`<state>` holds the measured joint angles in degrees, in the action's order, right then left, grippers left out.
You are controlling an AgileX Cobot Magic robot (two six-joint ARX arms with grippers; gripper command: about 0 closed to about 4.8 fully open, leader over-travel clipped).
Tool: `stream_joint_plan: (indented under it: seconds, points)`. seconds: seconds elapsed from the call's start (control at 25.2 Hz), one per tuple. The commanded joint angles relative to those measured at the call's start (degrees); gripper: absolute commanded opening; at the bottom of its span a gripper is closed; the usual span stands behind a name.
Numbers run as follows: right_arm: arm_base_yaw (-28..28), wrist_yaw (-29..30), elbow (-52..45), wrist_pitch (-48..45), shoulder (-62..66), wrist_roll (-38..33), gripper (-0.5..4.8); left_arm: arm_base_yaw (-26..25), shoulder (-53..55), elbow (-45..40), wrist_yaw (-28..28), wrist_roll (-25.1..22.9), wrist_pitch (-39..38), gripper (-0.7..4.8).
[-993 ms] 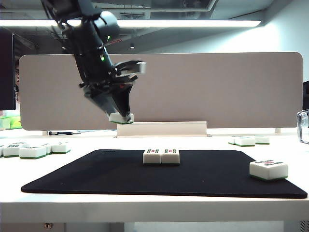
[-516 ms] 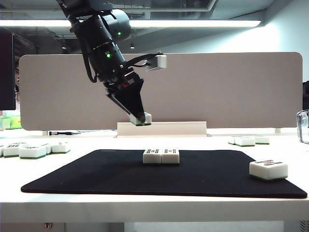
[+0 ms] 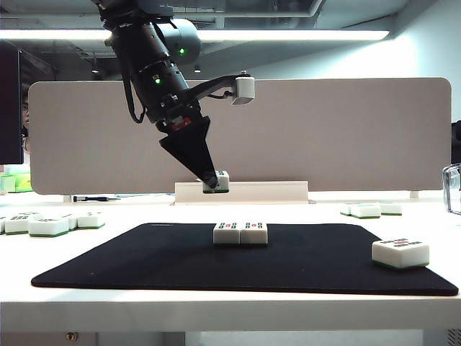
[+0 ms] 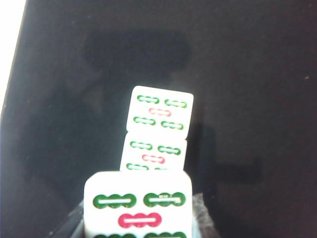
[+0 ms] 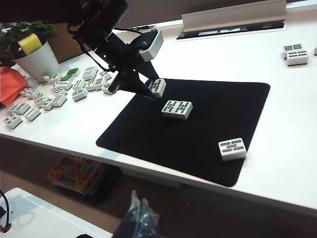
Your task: Arrange four mahjong tiles into a neat stack, creating two layers of paired tiles.
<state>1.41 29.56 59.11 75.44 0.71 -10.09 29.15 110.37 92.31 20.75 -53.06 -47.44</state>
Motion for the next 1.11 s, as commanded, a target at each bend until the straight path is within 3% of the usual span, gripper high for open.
stream_joint_plan:
  seconds: [0.04,0.12,0.28,0.52,1.11]
  points:
    - [0.0,-0.07,0.2,-0.61,-0.72,0.09,-0.01,0.59,0.37,0.11,5.4,-0.31,0.35,1.83]
    - [0.0,-0.07,0.2,-0.61,-0.72,0.09,-0.01,0.59,1.2,0.11,8.9,-0.26,0.39,1.83]
    - [0.0,-0.07,0.2,-0.59,-0.72,0.09,-0.01,0.57,3.74,0.11,8.44,-0.33,1.03,1.83]
    - [0.0,-0.07,0.2,-0.61,-0.72,0.09,-0.01,0.57,5.49,0.13,-1.55,-0.39,2.58,1.83]
    - [0.0,-0.11,0.2,-0.61,-0.72,0.09,-0.01,0.81,5.51,0.11,2.62,-0.52,3.37,1.84]
